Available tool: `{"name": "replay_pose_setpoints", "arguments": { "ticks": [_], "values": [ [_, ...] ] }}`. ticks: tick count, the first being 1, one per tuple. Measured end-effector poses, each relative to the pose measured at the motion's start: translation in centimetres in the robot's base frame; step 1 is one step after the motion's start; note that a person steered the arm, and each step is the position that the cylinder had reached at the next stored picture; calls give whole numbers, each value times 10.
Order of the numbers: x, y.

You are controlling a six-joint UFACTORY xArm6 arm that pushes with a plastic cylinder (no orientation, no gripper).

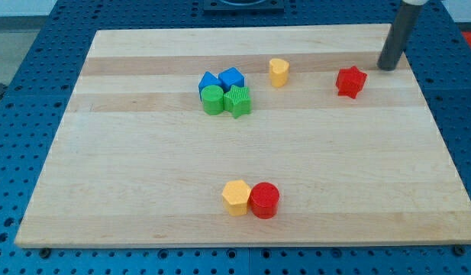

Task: Place the red star above the yellow hexagon

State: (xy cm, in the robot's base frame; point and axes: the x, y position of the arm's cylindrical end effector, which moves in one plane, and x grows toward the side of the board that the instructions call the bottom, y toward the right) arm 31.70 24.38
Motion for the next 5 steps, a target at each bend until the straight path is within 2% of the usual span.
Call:
{"name": "replay_pose_setpoints", "arguments": {
  "ticks": [2,3,4,5],
  "values": [
    [61,-64],
    [60,-57],
    [22,-52],
    [13,-78]
  ]
}}
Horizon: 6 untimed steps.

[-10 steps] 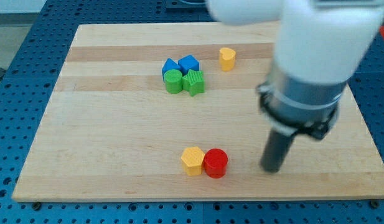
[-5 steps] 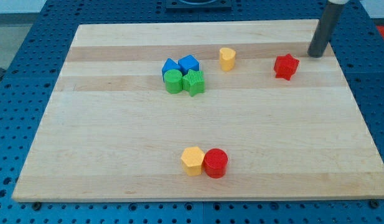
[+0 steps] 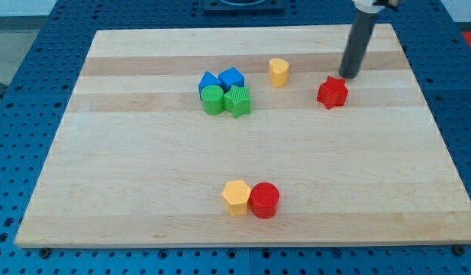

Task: Place the red star above the yellow hexagon

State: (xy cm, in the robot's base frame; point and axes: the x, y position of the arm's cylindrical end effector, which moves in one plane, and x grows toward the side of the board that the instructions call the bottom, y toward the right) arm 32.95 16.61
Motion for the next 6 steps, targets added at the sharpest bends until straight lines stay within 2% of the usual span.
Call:
{"name": "replay_pose_setpoints", "arguments": {
  "ticks": [1,2,3,5,6],
  "values": [
    [33,-42],
    [86,-90],
    [102,-95],
    [33,-34],
    [32,-2]
  ]
}}
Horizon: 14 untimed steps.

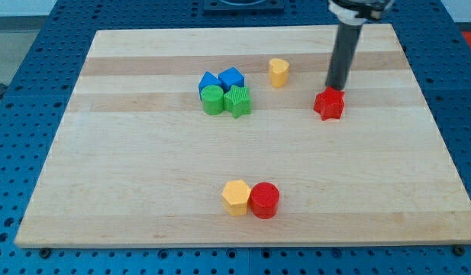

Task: Place the red star above the yellow hexagon

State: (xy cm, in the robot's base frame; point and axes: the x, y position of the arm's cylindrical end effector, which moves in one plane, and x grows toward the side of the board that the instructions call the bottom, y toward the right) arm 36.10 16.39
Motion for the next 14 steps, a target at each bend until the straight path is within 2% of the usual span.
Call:
{"name": "replay_pose_setpoints", "arguments": {
  "ticks": [1,2,5,6,7,9,10,11,14],
  "values": [
    [33,-6],
    [65,-52],
    [91,-72],
    [129,-123],
    [143,-147],
    [94,-158],
    [99,-164],
    [100,-131],
    [144,-174]
  ]
}}
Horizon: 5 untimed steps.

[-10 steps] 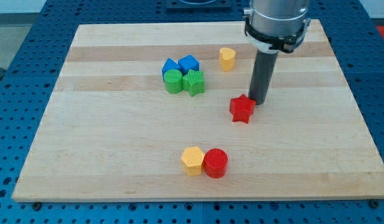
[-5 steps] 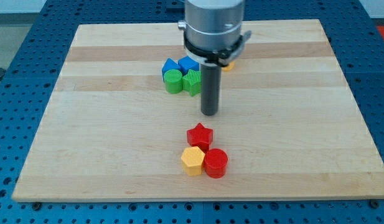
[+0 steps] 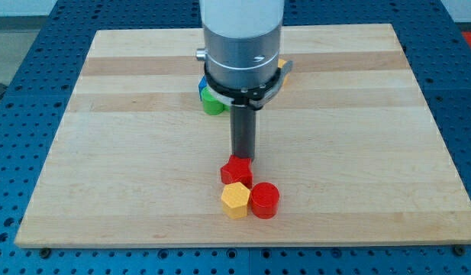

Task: Place the red star above the yellow hexagon

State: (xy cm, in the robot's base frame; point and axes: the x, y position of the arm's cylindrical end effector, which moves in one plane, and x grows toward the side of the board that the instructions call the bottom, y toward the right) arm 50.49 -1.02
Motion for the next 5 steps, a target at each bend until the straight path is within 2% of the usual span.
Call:
{"name": "replay_pose_setpoints", "arguments": {
  "ticks": [1,2,3,4,5],
  "values": [
    [0,-6],
    [-15,12],
    [-51,82],
    [-118,130],
    [-203,140]
  ]
}}
